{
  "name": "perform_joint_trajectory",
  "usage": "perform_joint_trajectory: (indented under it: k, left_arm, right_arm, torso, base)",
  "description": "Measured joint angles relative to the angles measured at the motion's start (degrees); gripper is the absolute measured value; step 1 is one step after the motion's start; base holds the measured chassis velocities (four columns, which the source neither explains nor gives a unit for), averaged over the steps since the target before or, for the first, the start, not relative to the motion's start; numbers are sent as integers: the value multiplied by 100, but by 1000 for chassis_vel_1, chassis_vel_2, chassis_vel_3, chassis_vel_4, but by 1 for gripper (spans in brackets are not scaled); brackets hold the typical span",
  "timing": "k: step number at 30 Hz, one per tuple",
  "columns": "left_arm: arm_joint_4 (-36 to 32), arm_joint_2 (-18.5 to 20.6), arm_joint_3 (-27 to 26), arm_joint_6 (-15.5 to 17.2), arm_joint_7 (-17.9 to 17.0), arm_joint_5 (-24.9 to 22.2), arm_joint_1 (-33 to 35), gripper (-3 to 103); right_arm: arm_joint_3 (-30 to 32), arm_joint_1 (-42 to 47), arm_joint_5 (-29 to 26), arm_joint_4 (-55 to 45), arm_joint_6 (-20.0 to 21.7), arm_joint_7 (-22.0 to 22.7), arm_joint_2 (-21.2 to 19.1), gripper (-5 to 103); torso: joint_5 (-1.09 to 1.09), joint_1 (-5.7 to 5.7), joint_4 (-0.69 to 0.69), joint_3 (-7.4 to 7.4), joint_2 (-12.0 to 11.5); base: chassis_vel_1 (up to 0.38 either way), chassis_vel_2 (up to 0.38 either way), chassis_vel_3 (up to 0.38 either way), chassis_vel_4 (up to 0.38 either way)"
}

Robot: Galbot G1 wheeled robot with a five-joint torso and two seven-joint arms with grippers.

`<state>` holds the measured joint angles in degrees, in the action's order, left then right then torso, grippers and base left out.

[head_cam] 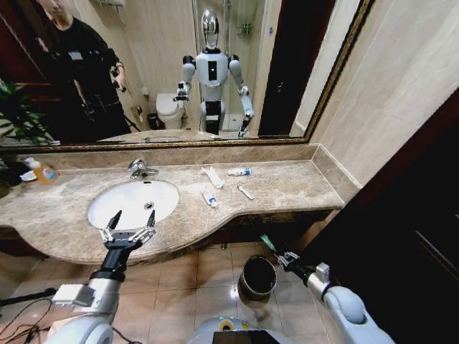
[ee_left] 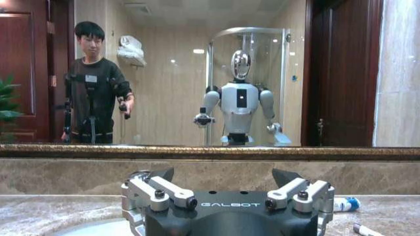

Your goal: Pick up the trash from the sink and place it in the trash bin.

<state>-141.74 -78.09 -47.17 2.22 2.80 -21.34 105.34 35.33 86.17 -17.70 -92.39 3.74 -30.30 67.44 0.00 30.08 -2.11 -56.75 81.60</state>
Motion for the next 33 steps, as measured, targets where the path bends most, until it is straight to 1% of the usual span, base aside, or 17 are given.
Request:
perform_joint_trajectory:
  k: [5,8,13,16,17,21,27,29,30,32,33]
  left_arm:
    - [0,0,0,0,0,0,0,100]
    - [0,0,0,0,0,0,0,100]
    - [0,0,0,0,0,0,0,100]
    - [0,0,0,0,0,0,0,100]
    - [0,0,0,0,0,0,0,100]
    - [0,0,0,0,0,0,0,100]
    - [0,0,0,0,0,0,0,100]
    - [0,0,0,0,0,0,0,100]
    - [0,0,0,0,0,0,0,100]
    - [0,0,0,0,0,0,0,100]
    - [0,0,0,0,0,0,0,100]
  right_arm:
    - [-71,-161,133,354,-55,1,69,19]
    - [-145,-330,322,749,-111,21,181,19]
    - [-198,-480,502,1116,-133,55,277,19]
    - [-245,-682,803,1557,-205,120,434,19]
    - [-245,-682,803,1557,-205,120,434,19]
    - [-277,-886,1071,1880,-262,224,655,19]
    - [-301,-996,1279,2022,-261,317,786,19]
    - [-302,-1029,1361,2077,-288,378,808,19]
    - [-302,-1055,1412,2139,-364,417,821,19]
    - [-304,-1088,1492,2227,-495,467,829,28]
    - [-304,-1088,1492,2227,-495,467,829,28]
  torso:
    - [0,0,-1,0,0]
    - [0,0,0,0,0]
    - [0,0,0,0,0]
    - [0,0,0,0,0]
    - [0,0,0,0,0]
    - [0,0,-1,0,0]
    - [-1,0,0,0,0]
    - [0,0,0,0,0]
    - [0,0,0,0,0]
    - [0,0,0,0,0]
    - [0,0,0,0,0]
  base:
    - [0,0,0,0]
    - [0,0,0,0]
    - [0,0,0,0]
    - [0,0,0,0]
    - [0,0,0,0]
    - [0,0,0,0]
    - [0,0,0,0]
    - [0,0,0,0]
    - [0,0,0,0]
    - [0,0,0,0]
    - [0,0,0,0]
